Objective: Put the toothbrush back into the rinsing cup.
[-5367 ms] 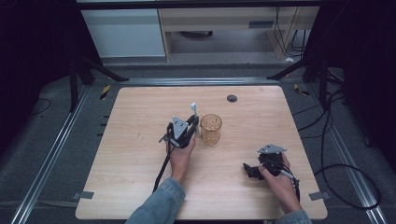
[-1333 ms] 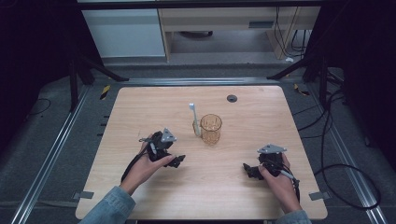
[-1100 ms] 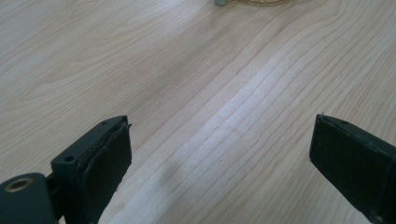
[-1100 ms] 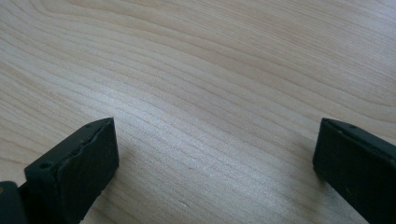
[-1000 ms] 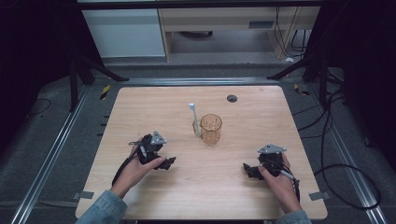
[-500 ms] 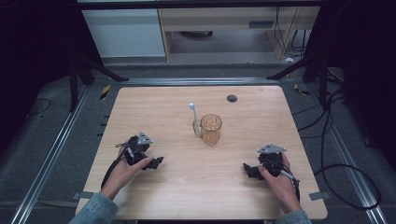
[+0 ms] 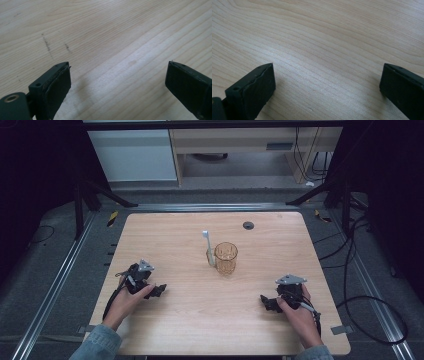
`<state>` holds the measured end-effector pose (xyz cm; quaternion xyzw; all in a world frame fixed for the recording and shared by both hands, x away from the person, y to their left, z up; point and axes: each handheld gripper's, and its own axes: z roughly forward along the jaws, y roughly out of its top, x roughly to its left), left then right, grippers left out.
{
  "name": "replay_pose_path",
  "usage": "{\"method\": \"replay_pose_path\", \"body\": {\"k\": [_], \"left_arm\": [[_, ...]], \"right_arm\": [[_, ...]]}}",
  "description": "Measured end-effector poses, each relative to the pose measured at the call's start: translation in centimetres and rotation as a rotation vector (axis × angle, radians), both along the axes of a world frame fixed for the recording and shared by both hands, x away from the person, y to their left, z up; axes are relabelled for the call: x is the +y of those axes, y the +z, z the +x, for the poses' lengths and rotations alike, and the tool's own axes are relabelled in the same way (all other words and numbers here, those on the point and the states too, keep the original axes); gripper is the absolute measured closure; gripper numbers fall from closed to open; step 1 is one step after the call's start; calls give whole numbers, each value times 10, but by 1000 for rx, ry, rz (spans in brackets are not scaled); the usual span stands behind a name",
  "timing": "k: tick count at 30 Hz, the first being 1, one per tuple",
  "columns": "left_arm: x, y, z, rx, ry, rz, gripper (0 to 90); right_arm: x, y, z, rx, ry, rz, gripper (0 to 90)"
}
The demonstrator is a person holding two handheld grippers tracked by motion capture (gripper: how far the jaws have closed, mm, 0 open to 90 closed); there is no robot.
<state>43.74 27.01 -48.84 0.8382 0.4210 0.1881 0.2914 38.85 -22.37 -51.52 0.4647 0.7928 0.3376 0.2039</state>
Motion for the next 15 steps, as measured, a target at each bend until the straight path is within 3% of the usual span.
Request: {"method": "replay_pose_path", "body": {"k": [15], "left_arm": [[19,-11,20,-60,73,-51,66]], "right_arm": [[0,0,0,0,0,0,6]]}}
